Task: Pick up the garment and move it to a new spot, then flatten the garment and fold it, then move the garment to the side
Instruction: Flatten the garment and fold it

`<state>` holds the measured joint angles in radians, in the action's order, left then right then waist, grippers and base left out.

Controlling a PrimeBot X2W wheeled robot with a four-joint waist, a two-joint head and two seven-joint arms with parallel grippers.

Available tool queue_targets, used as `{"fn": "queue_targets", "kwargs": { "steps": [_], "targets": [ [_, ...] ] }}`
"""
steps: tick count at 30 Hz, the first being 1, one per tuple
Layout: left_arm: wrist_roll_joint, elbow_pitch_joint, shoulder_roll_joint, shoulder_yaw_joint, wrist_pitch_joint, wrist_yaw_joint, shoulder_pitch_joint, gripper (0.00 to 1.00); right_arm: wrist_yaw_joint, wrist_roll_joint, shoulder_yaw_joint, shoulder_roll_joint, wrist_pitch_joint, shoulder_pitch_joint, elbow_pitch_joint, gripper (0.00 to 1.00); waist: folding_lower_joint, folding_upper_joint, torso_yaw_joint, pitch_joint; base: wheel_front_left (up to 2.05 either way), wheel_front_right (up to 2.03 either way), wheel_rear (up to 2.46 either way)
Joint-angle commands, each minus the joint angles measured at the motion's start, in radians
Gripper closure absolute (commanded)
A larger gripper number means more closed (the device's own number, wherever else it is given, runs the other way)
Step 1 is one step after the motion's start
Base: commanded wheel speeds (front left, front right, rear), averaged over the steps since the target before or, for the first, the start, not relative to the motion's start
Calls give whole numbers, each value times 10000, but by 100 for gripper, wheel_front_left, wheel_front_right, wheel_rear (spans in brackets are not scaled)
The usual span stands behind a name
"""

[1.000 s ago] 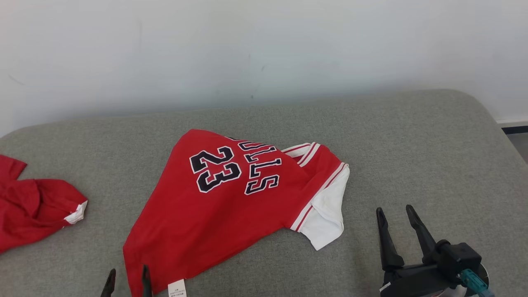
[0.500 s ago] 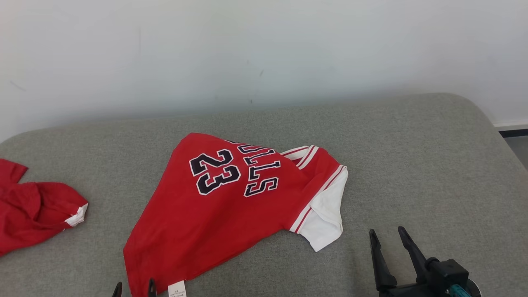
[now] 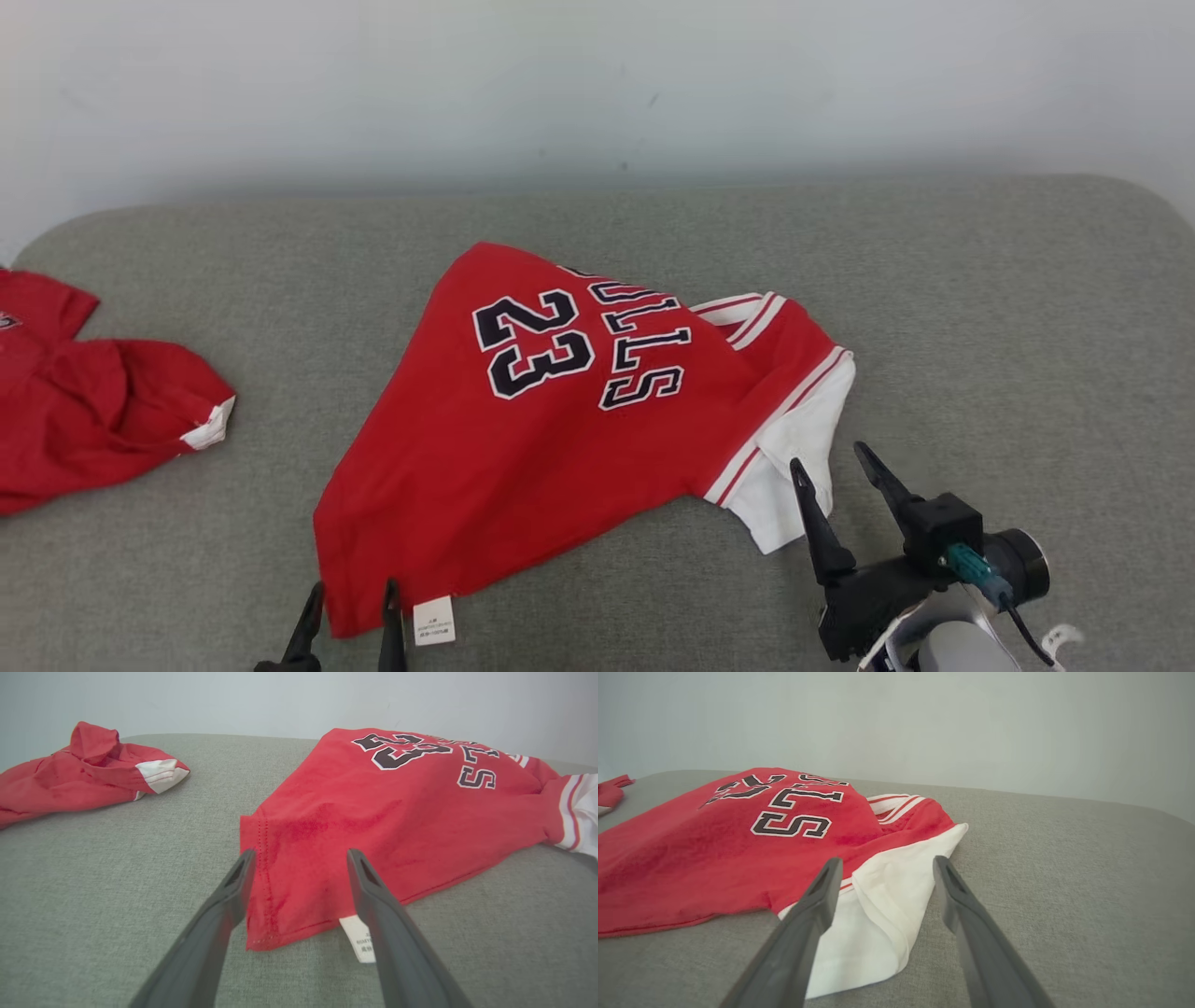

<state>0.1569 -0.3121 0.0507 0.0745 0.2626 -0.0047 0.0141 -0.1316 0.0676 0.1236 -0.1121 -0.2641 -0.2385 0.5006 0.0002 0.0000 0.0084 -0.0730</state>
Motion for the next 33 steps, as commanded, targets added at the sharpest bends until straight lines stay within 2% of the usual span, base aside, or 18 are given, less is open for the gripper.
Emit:
{"fn": "queue_targets", "kwargs": {
  "steps": [1, 6, 13, 19, 23, 24, 25, 27, 28, 29, 33],
  "targets": [
    [88, -21, -3, 120, 33, 43, -179, 0, 19, -171, -31, -58, -2, -322, 430, 0, -2, 0, 594, -467, 0, 0, 0],
    [279, 48, -4, 438, 33, 221, -404, 0, 19, -792, -431, -94, -2, -1357, 1948, 0, -2, 0, 1188, -833, 0, 0, 0],
    [411, 152, -5, 496, 33, 306, -464, 0, 20, -1148, -710, -50, -1, -1745, 2396, 0, -2, 0, 1363, -1037, 0, 0, 0],
    [516, 221, -4, 578, 33, 325, -586, 0, 20, -1206, -1022, -14, -1, -1559, 2288, 15, -2, 0, 1281, -1089, 0, 0, 0],
    [530, 234, -4, 583, 33, 330, -582, 0, 19, -1235, -1182, -23, -1, -1516, 2306, 35, -2, 0, 1198, -1107, 0, 0, 0],
    [539, 238, -4, 588, 33, 330, -594, 0, 20, -1249, -1228, -25, -1, -1523, 2292, 48, -2, 0, 1184, -1116, 0, 0, 0],
    [538, 242, -4, 594, 33, 330, -610, 0, 19, -1277, -1253, -24, -1, -1524, 2276, 53, -2, 0, 1173, -1125, 0, 0, 0],
    [534, 234, -6, 604, 33, 324, -628, 0, 19, -1276, -1316, -9, -1, -1526, 2242, 78, -2, 0, 1154, -1134, 0, 0, 0],
    [534, 234, -6, 604, 33, 324, -628, 0, 19, -1276, -1316, -9, -1, -1526, 2242, 78, -2, 0, 1154, -1134, 0, 0, 0],
    [509, 230, -4, 598, 33, 317, -635, 0, 19, -1249, -1338, 5, -2, -1525, 2167, 100, -2, 0, 1142, -1133, 0, 0, 0],
    [430, 259, -6, 518, 33, 255, -578, 0, 20, -994, -1579, 94, -1, -1405, 1702, 100, -2, 0, 1008, -1028, 0, 0, 0]
  ]
}}
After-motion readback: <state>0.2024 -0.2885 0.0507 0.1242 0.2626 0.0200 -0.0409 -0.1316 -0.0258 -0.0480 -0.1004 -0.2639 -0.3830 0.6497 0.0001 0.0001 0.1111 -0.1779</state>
